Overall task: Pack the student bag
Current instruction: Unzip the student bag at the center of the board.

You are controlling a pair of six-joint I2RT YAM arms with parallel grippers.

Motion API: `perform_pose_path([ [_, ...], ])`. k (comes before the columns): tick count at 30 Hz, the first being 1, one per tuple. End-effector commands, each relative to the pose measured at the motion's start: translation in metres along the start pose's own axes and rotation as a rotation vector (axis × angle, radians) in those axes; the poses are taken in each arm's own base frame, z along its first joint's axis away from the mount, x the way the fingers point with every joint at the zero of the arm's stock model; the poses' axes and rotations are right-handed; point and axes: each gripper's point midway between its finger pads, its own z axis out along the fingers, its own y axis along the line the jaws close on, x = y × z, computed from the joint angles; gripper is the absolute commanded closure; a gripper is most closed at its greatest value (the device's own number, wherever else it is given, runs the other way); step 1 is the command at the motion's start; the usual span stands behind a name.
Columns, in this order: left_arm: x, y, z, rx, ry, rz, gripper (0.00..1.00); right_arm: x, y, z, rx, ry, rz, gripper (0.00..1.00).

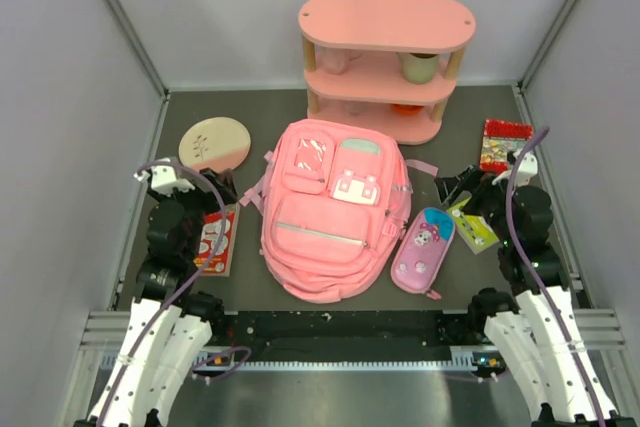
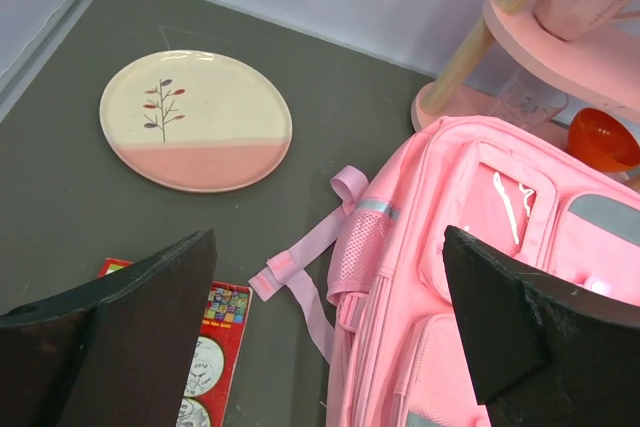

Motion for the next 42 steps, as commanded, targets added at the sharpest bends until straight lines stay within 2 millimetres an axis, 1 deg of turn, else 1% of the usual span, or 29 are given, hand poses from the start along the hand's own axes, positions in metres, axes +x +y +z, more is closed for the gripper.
perform_pose_path([
  [1, -0.021, 0.003, -0.002, -0.043, -0.057, -0.042, 0.01, -0.015, 0.004, -0.007, -0.001, -0.049, -0.045, 0.01],
  [2, -0.022, 0.004, -0.003, -0.059, -0.05, -0.053, 0.02, -0.018, 0.007, -0.006, -0.01, -0.05, -0.047, 0.01],
  [3, -0.011, 0.007, -0.006, -0.069, 0.008, -0.044, 0.02, -0.016, 0.006, -0.002, -0.009, -0.027, -0.047, 0.01],
  [4, -0.012, 0.005, -0.009, -0.069, 0.027, -0.058, 0.01, -0.014, 0.012, 0.0, -0.039, -0.009, -0.05, 0.01],
  [5, -0.004, 0.005, -0.013, -0.077, 0.073, -0.082, 0.01, -0.015, 0.015, 0.002, -0.055, 0.0, -0.05, 0.01],
  [6, -0.003, 0.004, -0.014, -0.071, 0.086, -0.076, 0.01, -0.013, 0.018, 0.004, -0.07, 0.013, -0.045, 0.01],
  [9, 0.009, -0.011, -0.018, 0.027, 0.15, -0.044, 0.01, -0.018, 0.02, 0.008, -0.054, -0.007, 0.069, 0.01],
  [10, 0.014, -0.015, -0.019, 0.052, 0.169, -0.048, 0.01, -0.019, 0.027, 0.005, -0.097, -0.016, 0.063, 0.01],
  [12, 0.02, -0.019, -0.019, 0.076, 0.18, -0.073, 0.01, -0.014, 0.037, 0.006, -0.18, -0.026, 0.04, 0.01],
  [13, 0.02, -0.022, -0.019, 0.09, 0.177, -0.088, 0.01, -0.009, 0.034, 0.01, -0.174, -0.011, 0.047, 0.01],
  [14, 0.016, -0.029, -0.018, 0.123, 0.158, -0.102, 0.01, -0.004, 0.03, 0.013, -0.159, 0.015, 0.053, 0.01],
  [16, 0.023, -0.032, -0.016, 0.144, 0.169, -0.116, 0.01, 0.005, 0.023, 0.019, -0.128, 0.063, 0.042, 0.01],
  [17, 0.023, -0.041, -0.016, 0.195, 0.172, -0.12, 0.01, 0.014, 0.018, 0.026, -0.102, 0.131, 0.048, 0.01],
  [20, 0.041, -0.049, -0.012, 0.243, 0.231, -0.134, 0.01, 0.033, 0.009, 0.039, -0.066, 0.231, 0.071, 0.01],
  [22, 0.062, -0.047, -0.009, 0.229, 0.308, -0.171, 0.01, 0.043, 0.009, 0.042, -0.075, 0.28, 0.093, 0.01],
  [23, 0.071, -0.047, -0.008, 0.222, 0.34, -0.192, 0.01, 0.049, 0.006, 0.044, -0.064, 0.295, 0.106, 0.01],
  [24, 0.085, -0.049, -0.008, 0.246, 0.377, -0.21, 0.01, 0.053, 0.003, 0.048, -0.05, 0.307, 0.119, 0.02],
  [26, 0.105, -0.048, -0.008, 0.227, 0.44, -0.239, 0.01, 0.053, 0.002, 0.052, -0.044, 0.315, 0.122, 0.02],
  [27, 0.118, -0.044, -0.01, 0.206, 0.478, -0.238, 0.01, 0.055, 0.002, 0.055, -0.046, 0.327, 0.126, 0.02],
  [29, 0.134, -0.039, -0.015, 0.171, 0.528, -0.233, 0.01, 0.056, 0.004, 0.059, -0.064, 0.335, 0.134, 0.02],
  [30, 0.145, -0.033, -0.018, 0.144, 0.548, -0.225, 0.01, 0.061, 0.006, 0.06, -0.081, 0.355, 0.145, 0.02],
  [31, 0.149, -0.028, -0.023, 0.118, 0.549, -0.232, 0.01, 0.06, 0.008, 0.063, -0.097, 0.351, 0.146, 0.02],
  [32, 0.155, -0.03, -0.028, 0.127, 0.556, -0.235, 0.01, 0.062, 0.009, 0.064, -0.104, 0.357, 0.147, 0.02],
  [33, 0.168, -0.025, -0.033, 0.114, 0.576, -0.24, 0.01, 0.065, 0.009, 0.065, -0.109, 0.372, 0.15, 0.02],
  [34, 0.168, -0.025, -0.035, 0.105, 0.56, -0.266, 0.01, 0.069, 0.007, 0.067, -0.105, 0.389, 0.155, 0.02],
  [37, 0.19, -0.029, -0.045, 0.108, 0.617, -0.267, 0.01, 0.078, 0.003, 0.072, -0.1, 0.418, 0.162, 0.02],
  [39, 0.204, -0.03, -0.05, 0.085, 0.654, -0.228, 0.01, 0.081, 0.001, 0.074, -0.094, 0.426, 0.162, 0.02],
  [40, 0.211, -0.036, -0.056, 0.096, 0.679, -0.226, 0.02, 0.082, 0.0, 0.075, -0.091, 0.432, 0.163, 0.03],
  [42, 0.218, -0.038, -0.056, 0.086, 0.692, -0.223, 0.01, 0.084, 0.001, 0.076, -0.096, 0.444, 0.164, 0.03],
])
